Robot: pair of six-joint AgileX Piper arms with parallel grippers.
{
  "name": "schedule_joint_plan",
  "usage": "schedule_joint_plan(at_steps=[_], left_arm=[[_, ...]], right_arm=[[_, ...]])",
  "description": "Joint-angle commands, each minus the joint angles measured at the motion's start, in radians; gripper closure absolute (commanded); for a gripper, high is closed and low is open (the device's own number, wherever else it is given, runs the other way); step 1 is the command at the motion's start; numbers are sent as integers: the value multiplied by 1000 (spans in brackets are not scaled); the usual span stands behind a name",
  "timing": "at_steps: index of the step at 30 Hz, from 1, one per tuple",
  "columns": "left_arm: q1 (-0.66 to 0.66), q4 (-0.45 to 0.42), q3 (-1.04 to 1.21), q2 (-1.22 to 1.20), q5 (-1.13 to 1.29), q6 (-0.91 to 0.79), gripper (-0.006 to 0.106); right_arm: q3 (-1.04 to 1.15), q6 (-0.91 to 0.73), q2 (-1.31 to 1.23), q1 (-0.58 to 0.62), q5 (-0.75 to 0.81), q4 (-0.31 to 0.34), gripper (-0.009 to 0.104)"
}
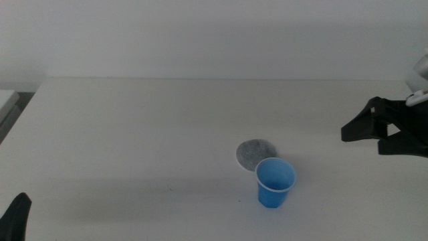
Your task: Place an empty cup on a cup mat.
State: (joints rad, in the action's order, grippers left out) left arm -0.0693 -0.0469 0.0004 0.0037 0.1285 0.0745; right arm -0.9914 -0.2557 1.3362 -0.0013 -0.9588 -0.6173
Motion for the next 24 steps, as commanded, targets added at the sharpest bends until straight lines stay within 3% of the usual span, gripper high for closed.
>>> schedule_joint_plan(at_steps=[1,15,18,24], left_arm=[[-1,2,0,-4,-13,3,7],[-1,2,0,-4,-13,3,7],[-1,2,0,-4,-13,3,7],[-1,2,0,-4,-13,3,7]], right_arm=[[-9,-14,25,2,-3,-50,2],[-9,-4,48,11,16,-119,2],[-9,59,61,60,66,-49,2],[-55,297,121,232,120,216,2]])
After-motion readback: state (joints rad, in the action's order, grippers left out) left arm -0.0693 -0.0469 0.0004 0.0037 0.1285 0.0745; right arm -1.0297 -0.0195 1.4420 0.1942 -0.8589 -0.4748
